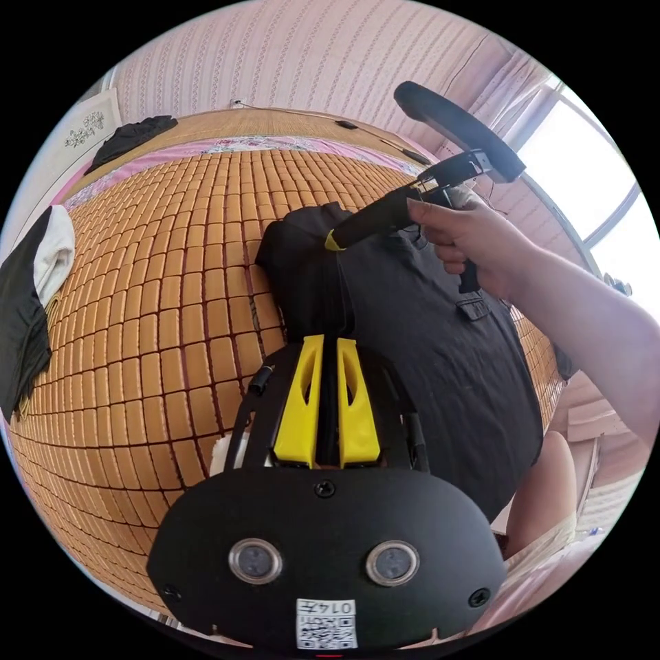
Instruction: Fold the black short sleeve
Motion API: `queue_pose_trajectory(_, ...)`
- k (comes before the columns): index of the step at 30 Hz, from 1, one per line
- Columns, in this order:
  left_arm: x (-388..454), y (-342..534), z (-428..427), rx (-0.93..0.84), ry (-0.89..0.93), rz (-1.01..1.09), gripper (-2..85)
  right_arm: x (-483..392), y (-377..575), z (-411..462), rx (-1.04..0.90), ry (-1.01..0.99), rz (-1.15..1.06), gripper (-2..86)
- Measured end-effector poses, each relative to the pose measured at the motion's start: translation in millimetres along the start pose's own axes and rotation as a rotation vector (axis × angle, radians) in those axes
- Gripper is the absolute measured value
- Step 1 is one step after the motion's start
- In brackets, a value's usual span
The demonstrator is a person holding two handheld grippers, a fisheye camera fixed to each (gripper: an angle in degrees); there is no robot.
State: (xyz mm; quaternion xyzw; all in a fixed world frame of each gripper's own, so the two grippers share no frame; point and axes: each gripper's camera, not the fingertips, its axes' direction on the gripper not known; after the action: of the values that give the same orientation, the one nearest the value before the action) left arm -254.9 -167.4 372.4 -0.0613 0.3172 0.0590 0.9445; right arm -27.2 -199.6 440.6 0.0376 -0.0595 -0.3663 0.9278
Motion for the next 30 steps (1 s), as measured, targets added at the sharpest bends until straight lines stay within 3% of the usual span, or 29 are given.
queue_pose_trajectory(4,-12,6,-6,0.032,0.021,-0.048,3.4,-20,-21,-39,0.052,-0.035,-0.064,0.3)
queue_pose_trajectory(8,-27,24,-27,0.129,0.004,-0.129,3.9,-73,-53,-70,0.131,-0.299,-0.248,1.3)
queue_pose_trajectory(12,-49,51,-43,0.152,0.054,-0.227,4.7,-112,-79,-70,0.097,-0.318,-0.341,5.2)
queue_pose_trajectory(20,-81,74,-65,0.192,0.052,-0.324,4.5,-131,-93,-63,0.043,-0.009,-0.256,0.9)
queue_pose_trajectory(25,-91,51,-43,0.067,0.052,-0.295,5.9,-152,-114,-40,-0.031,0.059,-0.283,7.3)
queue_pose_trajectory(30,-85,38,-33,0.032,0.009,-0.198,-0.1,-174,-122,-40,-0.043,0.135,-0.388,0.5)
